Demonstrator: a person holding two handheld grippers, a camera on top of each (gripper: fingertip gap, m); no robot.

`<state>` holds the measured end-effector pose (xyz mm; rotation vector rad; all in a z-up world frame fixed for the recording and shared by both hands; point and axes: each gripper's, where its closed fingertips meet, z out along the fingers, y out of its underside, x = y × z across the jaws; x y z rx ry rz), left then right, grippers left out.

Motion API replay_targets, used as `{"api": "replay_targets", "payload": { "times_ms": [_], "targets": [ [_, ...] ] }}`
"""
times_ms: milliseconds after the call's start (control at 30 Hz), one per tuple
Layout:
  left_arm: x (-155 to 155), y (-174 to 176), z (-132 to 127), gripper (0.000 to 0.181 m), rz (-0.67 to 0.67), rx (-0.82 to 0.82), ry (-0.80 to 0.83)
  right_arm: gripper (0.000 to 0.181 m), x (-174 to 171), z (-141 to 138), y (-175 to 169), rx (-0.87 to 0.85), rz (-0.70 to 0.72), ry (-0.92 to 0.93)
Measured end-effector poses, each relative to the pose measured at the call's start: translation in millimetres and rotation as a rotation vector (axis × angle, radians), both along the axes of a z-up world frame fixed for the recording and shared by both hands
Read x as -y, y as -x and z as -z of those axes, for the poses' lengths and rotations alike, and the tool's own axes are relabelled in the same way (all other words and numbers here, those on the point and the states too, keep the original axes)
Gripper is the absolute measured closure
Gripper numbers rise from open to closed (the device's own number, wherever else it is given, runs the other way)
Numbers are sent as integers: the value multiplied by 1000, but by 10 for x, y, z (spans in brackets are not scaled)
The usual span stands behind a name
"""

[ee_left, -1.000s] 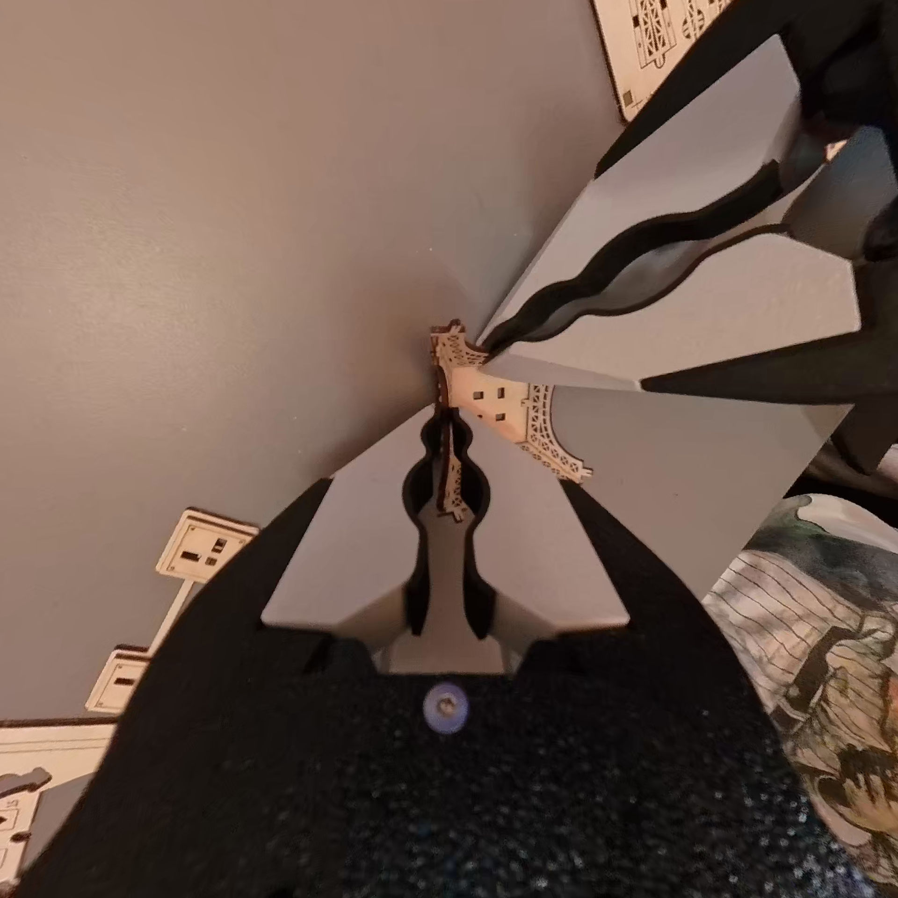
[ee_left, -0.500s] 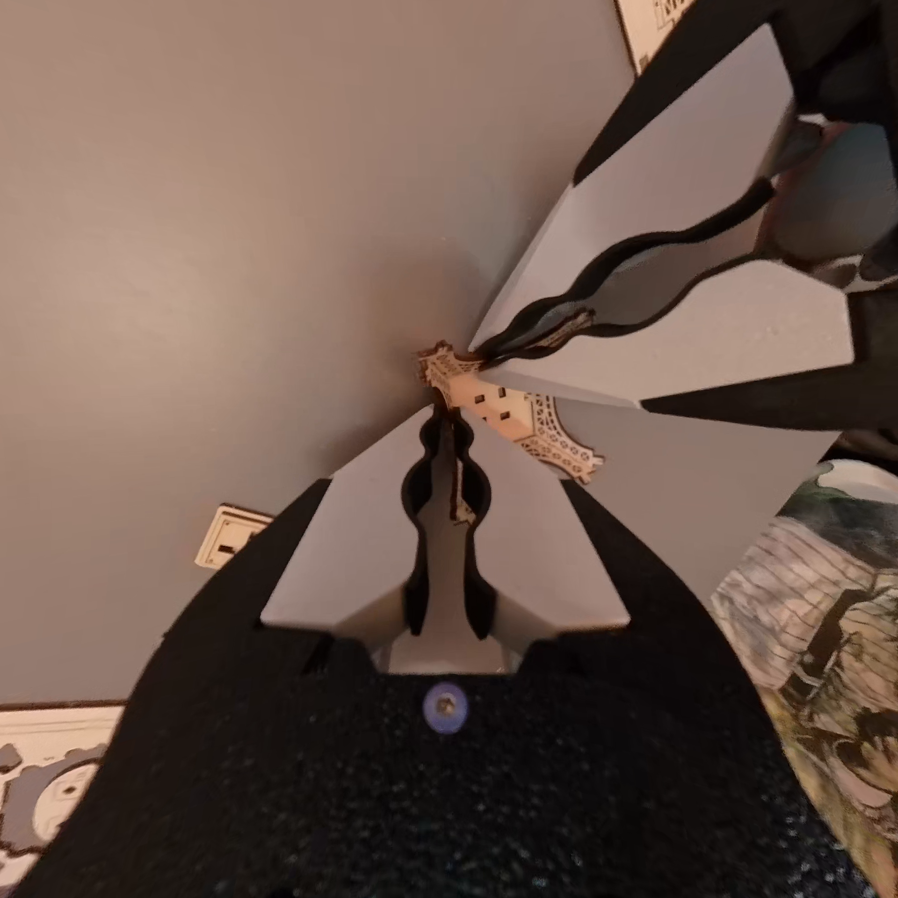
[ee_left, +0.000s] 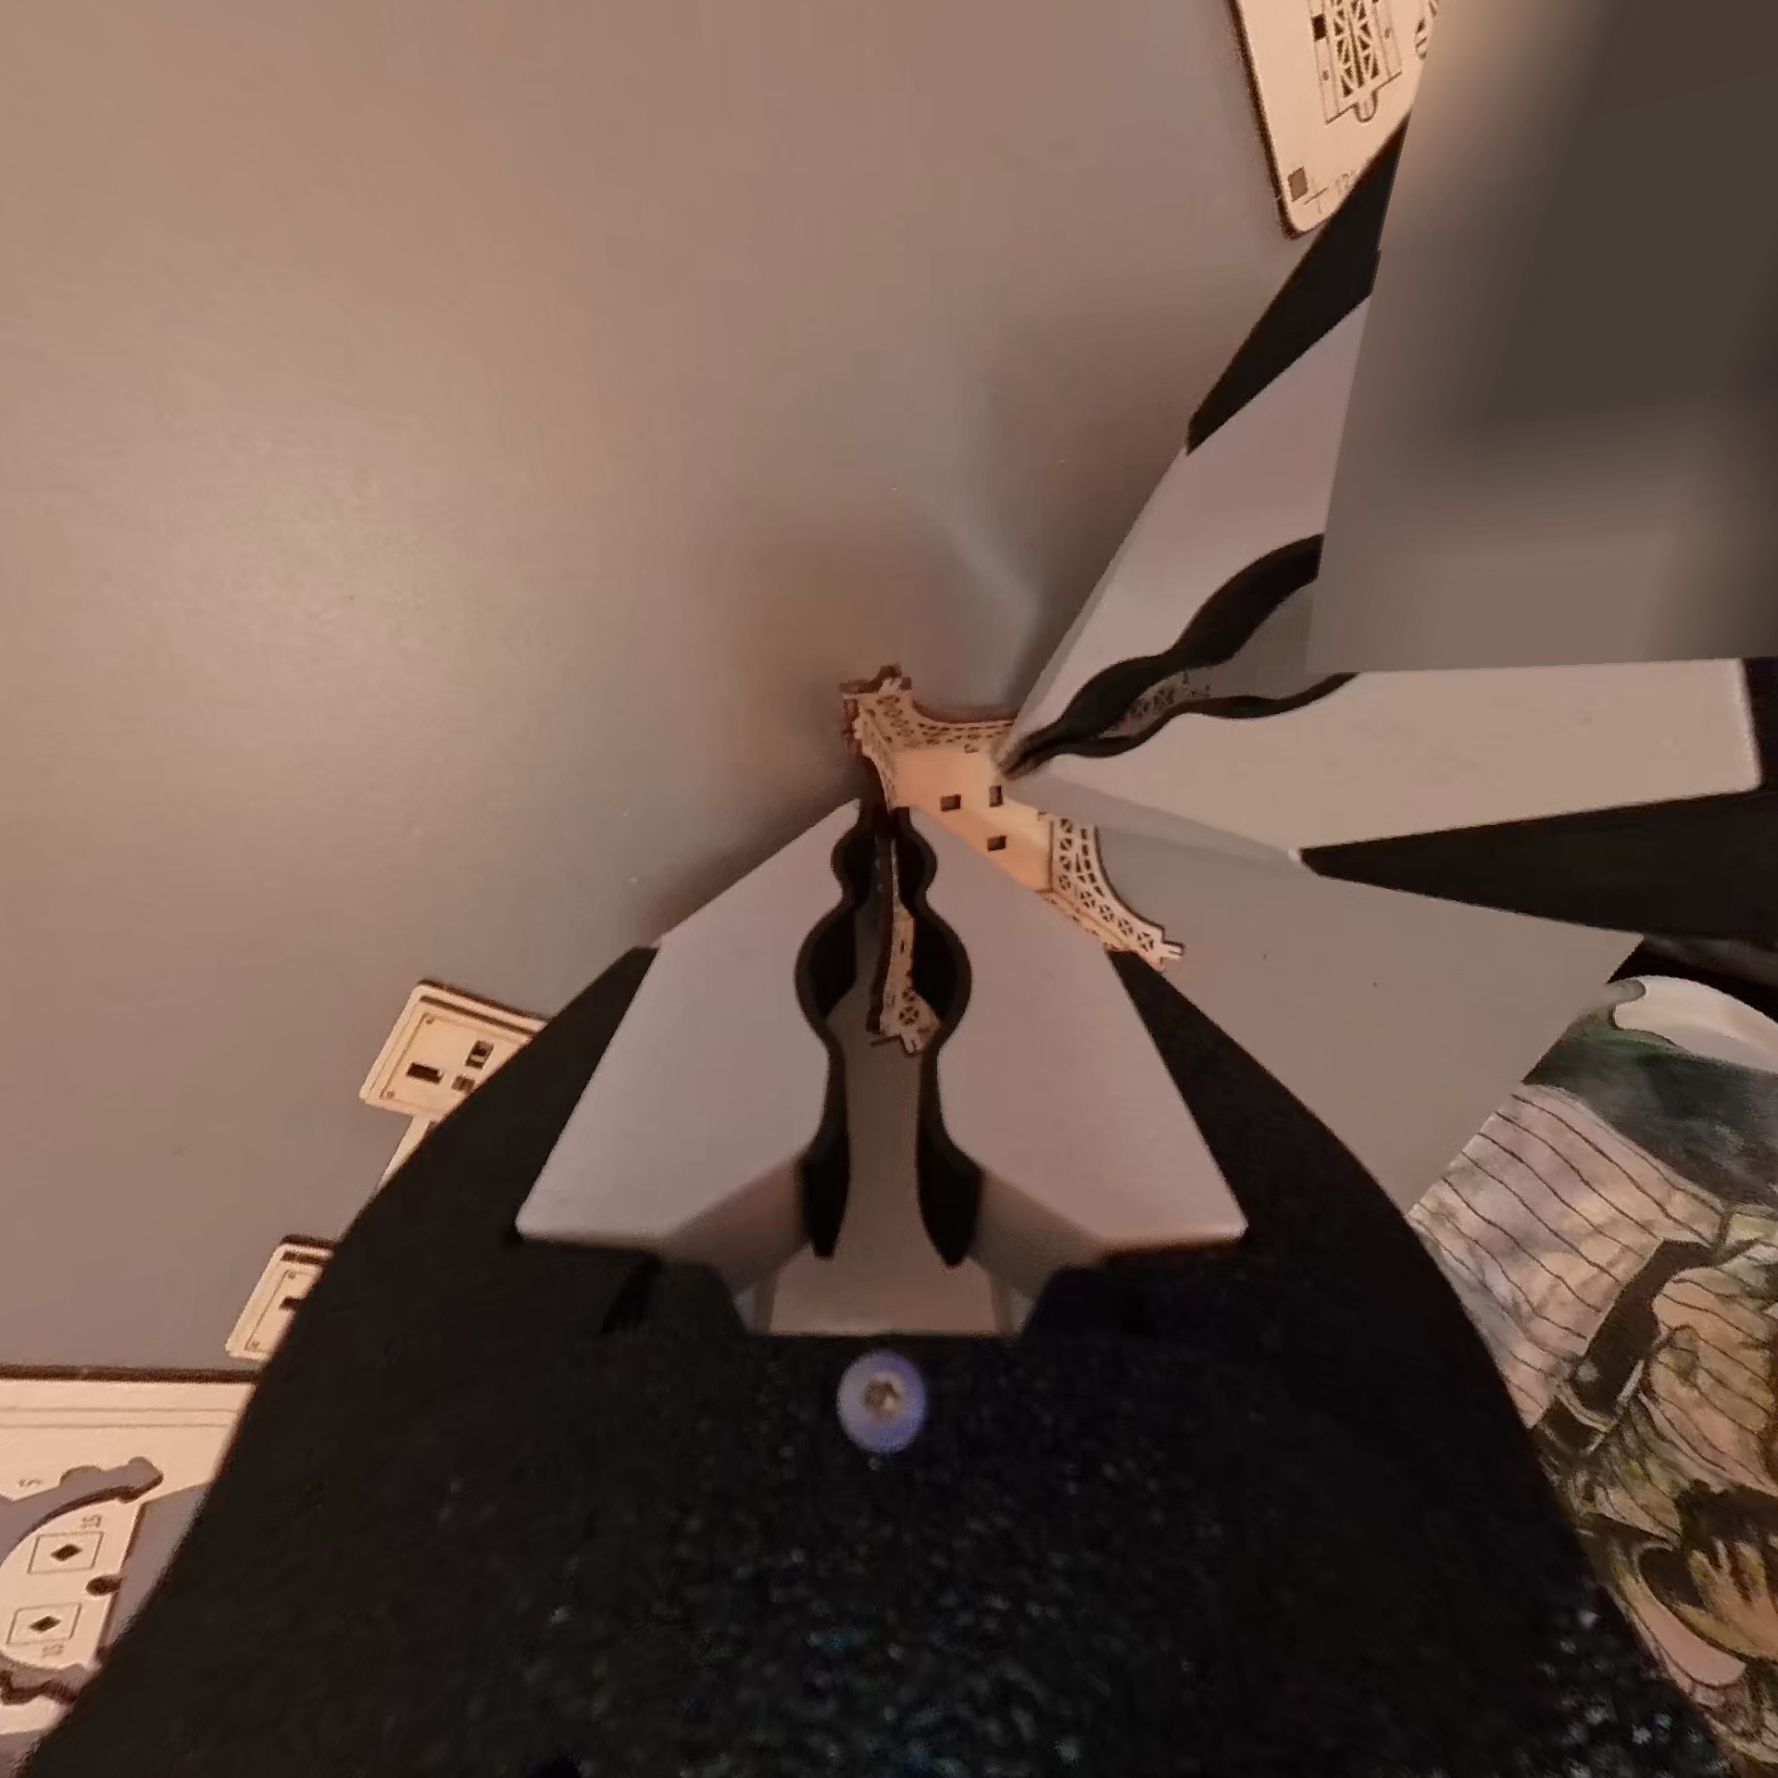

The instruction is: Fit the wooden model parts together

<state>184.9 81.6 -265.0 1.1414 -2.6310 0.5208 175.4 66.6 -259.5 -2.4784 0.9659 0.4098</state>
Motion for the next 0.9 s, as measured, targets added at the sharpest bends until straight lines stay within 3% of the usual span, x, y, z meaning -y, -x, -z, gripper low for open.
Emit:
{"api": "replay_targets", "payload": {
  "times_ms": [333,433,533,600,800,900],
  "targets": [
    [5,3,-2,181,-28,-15,61,181,87,-135,-126,24,56,-27],
    [5,3,-1,181,-18,-12,51,161,111,-96,-87,12,23,6],
    [7,-2,0,181,-17,-8,47,162,60,-75,-101,7,26,-10],
    [7,-1,-1,181,-18,-6,48,181,12,-77,-83,-19,21,-34],
    [8,-1,0,181,-20,0,51,180,41,-54,-94,-16,27,10],
    [8,-1,0,181,-20,-1,52,168,108,-50,-140,9,40,49]
  ]
}}
